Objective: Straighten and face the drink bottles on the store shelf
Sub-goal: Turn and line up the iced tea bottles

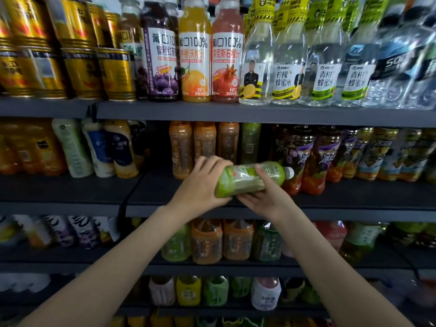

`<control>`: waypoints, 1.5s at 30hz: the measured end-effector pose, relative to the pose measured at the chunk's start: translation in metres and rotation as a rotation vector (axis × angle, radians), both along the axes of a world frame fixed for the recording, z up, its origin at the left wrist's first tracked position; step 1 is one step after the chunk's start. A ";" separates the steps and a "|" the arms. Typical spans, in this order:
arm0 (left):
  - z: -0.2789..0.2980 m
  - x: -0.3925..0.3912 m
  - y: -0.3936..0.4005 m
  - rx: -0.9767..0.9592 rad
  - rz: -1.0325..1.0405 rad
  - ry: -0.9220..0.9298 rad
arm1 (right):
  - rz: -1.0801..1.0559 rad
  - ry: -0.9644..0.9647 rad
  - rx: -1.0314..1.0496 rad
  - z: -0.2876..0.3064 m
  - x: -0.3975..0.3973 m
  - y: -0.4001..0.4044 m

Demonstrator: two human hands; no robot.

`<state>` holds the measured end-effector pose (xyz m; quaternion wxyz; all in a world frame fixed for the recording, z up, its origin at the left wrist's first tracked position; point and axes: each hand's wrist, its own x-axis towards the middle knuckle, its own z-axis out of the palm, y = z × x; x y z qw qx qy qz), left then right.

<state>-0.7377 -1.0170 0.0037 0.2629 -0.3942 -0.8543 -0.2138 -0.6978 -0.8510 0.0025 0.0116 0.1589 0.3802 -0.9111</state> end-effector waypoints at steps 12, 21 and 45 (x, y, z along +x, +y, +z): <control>0.015 0.002 -0.028 0.471 -0.120 -0.914 | 0.075 0.251 0.205 0.016 0.007 0.008; 0.014 0.002 -0.036 0.238 -0.084 -0.218 | 0.006 0.240 0.103 0.010 0.012 -0.004; -0.016 -0.063 -0.006 0.454 -0.034 -0.669 | -0.177 0.210 1.332 0.004 -0.081 -0.055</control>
